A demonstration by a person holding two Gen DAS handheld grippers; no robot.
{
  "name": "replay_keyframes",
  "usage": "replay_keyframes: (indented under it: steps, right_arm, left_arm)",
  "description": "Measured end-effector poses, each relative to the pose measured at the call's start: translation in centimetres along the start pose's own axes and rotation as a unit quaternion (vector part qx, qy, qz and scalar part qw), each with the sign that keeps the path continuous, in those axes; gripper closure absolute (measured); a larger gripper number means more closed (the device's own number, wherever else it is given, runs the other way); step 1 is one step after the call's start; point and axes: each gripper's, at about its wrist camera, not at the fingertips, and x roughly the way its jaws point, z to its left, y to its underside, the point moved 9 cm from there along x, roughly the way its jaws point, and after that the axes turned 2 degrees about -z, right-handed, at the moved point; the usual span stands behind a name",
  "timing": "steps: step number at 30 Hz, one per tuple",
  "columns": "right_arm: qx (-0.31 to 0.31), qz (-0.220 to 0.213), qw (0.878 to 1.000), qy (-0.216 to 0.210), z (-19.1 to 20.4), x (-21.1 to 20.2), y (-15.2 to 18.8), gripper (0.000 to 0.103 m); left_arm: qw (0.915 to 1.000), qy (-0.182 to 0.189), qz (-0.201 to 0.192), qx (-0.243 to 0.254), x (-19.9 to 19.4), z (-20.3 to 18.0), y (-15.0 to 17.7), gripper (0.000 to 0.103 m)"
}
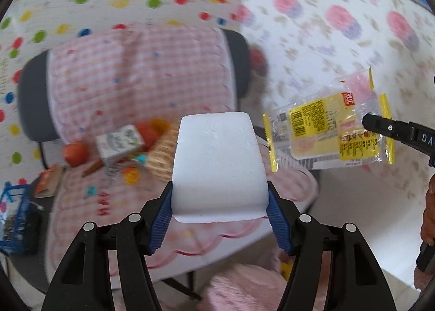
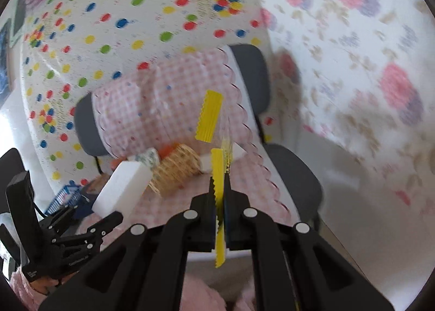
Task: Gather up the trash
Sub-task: 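Carry foam block and wrapper to the wastebasket and open both grippers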
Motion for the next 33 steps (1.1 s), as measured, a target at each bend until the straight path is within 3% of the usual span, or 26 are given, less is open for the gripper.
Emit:
replay_keyframes:
  steps: [9,14,25,33]
  right_arm:
    - [0.027,0.063,0.993,0.097,-6.3,-3.6,7.2,0.099]
    - [0.048,0.092,0.987,0.127,-8.4,-4.7,10.7,0.099]
    - [0.073,0.123,0.978,0.151,-10.6,-5.6,13.9,0.098]
    - [0.083,0.141,0.974,0.157,-12.0,-3.7,15.1,0.098]
  left_arm:
    - [0.9927,0.094,0.061,0.047,3.4,-9.2,4.6,0.038]
    - [0.9857,0.127,0.089,0.067,4.6,-12.5,6.8,0.038]
    - [0.9798,0.152,0.099,0.085,5.2,-15.6,8.2,0.037]
    - [0.9757,0.152,0.129,0.092,7.1,-16.7,9.1,0.033]
